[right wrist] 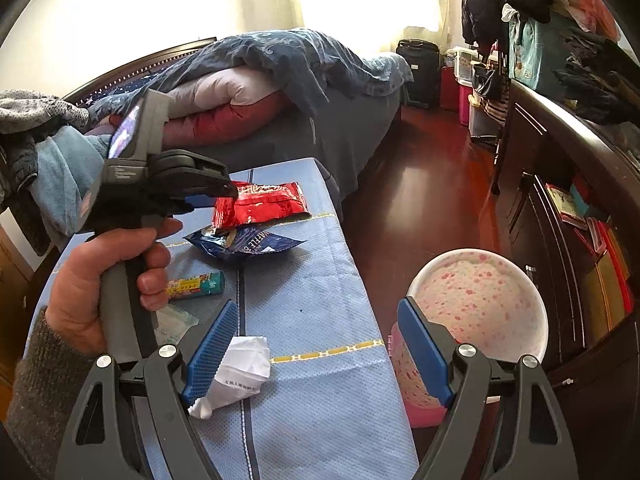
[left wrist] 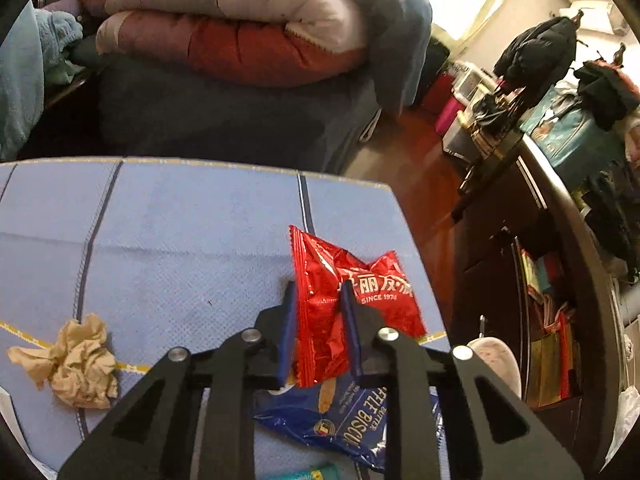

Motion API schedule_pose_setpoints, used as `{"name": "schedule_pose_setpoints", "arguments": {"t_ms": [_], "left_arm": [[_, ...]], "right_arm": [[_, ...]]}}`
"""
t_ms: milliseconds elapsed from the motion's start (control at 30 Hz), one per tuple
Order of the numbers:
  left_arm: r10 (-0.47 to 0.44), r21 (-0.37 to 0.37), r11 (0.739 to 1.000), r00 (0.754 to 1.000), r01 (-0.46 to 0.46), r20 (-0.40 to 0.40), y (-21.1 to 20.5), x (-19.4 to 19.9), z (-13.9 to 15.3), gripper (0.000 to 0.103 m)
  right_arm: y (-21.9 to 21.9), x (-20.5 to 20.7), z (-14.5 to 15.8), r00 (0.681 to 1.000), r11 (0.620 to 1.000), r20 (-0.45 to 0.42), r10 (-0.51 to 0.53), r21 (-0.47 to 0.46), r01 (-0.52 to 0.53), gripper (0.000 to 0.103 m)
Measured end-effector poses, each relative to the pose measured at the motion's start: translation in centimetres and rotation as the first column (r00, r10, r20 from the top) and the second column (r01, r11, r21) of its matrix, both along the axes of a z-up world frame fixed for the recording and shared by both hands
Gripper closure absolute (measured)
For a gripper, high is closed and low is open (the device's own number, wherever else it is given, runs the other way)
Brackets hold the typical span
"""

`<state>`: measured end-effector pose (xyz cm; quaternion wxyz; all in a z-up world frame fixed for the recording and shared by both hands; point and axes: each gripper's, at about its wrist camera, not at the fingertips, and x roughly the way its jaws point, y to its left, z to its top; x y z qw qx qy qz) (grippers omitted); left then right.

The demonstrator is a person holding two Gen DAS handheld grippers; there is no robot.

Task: Collect trash
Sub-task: 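Lift the red wrapper with the left tool while the right tool grasps the blue wrapper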

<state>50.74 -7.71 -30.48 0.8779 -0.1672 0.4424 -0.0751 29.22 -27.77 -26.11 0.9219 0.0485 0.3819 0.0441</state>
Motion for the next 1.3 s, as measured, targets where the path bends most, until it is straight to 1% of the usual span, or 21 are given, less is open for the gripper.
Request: {"name": "schedule_pose_setpoints", "arguments": {"t_ms": [33,267,333,367,400,467,567,600,667,700,767,833,900,967,1000,1033,1067,1100,1167,1200,1300], "left_arm": [[0.002,-0.012,1.0,1.0,-0.001,0.01,0.3,-0.3,0.2,0.1],[0.002,-0.052,0.999,1.0,0.0,0.03,1.7,-1.2,1.0,0.099],[-0.017,-0.048,0.999,1.0,0.017,0.007,1.5,-0.9,0.6,0.085],[-0.042,-0.048,0.998,0.999,0.041,-0.004,1.0,-0.7,0.5,0.067],[-0.045,-0.046,0.998,0.999,0.045,-0.004,0.9,-0.7,0.4,0.053],[-0.048,-0.02,0.999,0.999,0.049,0.023,0.0,-0.8,0.9,0.047],[-0.081,0.016,0.997,0.996,0.08,0.048,-2.0,-0.1,1.8,0.024],[-0.1,0.044,0.994,0.993,0.097,0.055,-3.4,0.5,2.1,0.021],[-0.127,0.156,0.981,0.99,0.116,0.059,-6.1,1.5,2.1,0.019],[-0.161,0.275,0.95,0.986,0.146,0.032,-8.5,2.5,1.7,0.019],[-0.222,0.375,0.904,0.975,0.207,-0.003,-10.8,3.2,0.9,0.019],[-0.285,0.488,0.829,0.957,0.274,-0.052,-13.1,3.7,-0.4,0.018],[-0.293,0.582,0.769,0.955,0.267,-0.05,-14.1,3.9,-1.1,0.014],[-0.303,0.629,0.735,0.953,0.254,-0.031,-14.5,4.0,-1.2,0.006],[-0.311,0.642,0.722,0.95,0.259,-0.034,-14.6,4.1,-1.4,0.005],[-0.316,0.639,0.722,0.948,0.267,-0.038,-14.4,4.2,-1.6,0.005],[-0.321,0.62,0.735,0.946,0.275,-0.039,-14.3,4.4,-1.6,0.011],[-0.332,0.566,0.768,0.942,0.298,-0.046,-13.9,4.7,-1.5,0.025],[-0.323,0.453,0.834,0.944,0.316,-0.064,-12.7,5.1,-1.3,0.034],[-0.312,0.39,0.866,0.948,0.313,-0.066,-11.9,5.4,-1.2,0.042],[-0.288,0.337,0.897,0.956,0.287,-0.049,-10.1,5.3,-1.4,0.056]], "right_arm": [[0.1,0.1,0.0,1.0,1.0,-0.001,0.001,0.001,-0.001,0.021],[0.5,0.4,-0.2,1.0,1.0,-0.005,0.007,0.01,-0.007,0.021],[0.3,0.6,-0.2,1.0,1.0,-0.006,-0.002,0.01,0.002,0.021],[0.2,0.8,-0.2,1.0,1.0,-0.006,-0.009,0.005,0.009,0.021],[0.0,1.1,0.0,1.0,1.0,-0.004,-0.014,0.001,0.014,0.021],[-0.5,2.3,0.7,1.0,0.999,0.011,-0.026,-0.019,0.026,0.021],[-1.5,3.4,2.4,0.997,0.998,0.052,-0.059,-0.016,0.06,0.021],[-1.8,3.4,2.8,0.996,0.998,0.064,-0.065,-0.01,0.066,0.021],[-2.4,3.0,3.4,0.992,0.997,0.09,-0.084,0.006,0.083,0.021],[-2.8,2.7,3.4,0.992,0.996,0.09,-0.092,0.013,0.092,0.021],[-3.2,2.3,2.9,0.992,0.995,0.077,-0.1,0.022,0.099,0.021],[-3.8,1.9,2.2,0.993,0.994,0.056,-0.107,0.019,0.106,0.021],[-4.5,1.7,1.6,0.992,0.993,0.036,-0.117,0.018,0.117,0.021],[-5.2,1.7,1.1,0.992,0.991,0.018,-0.128,0.035,0.128,0.021],[-5.3,1.8,1.0,0.991,0.991,0.014,-0.131,0.043,0.13,0.021],[-5.5,1.8,0.8,0.991,0.99,0.01,-0.134,0.052,0.133,0.021],[-5.6,1.8,0.7,0.991,0.989,0.01,-0.135,0.059,0.134,0.021],[-5.6,1.8,0.6,0.991,0.989,0.01,-0.134,0.063,0.133,0.021],[-5.5,1.7,0.5,0.992,0.989,0.011,-0.129,0.068,0.128,0.021],[-5.5,1.7,0.6,0.992,0.99,0.011,-0.126,0.069,0.125,0.021],[-5.3,1.7,0.5,0.993,0.991,0.011,-0.116,0.07,0.115,0.021]]}}
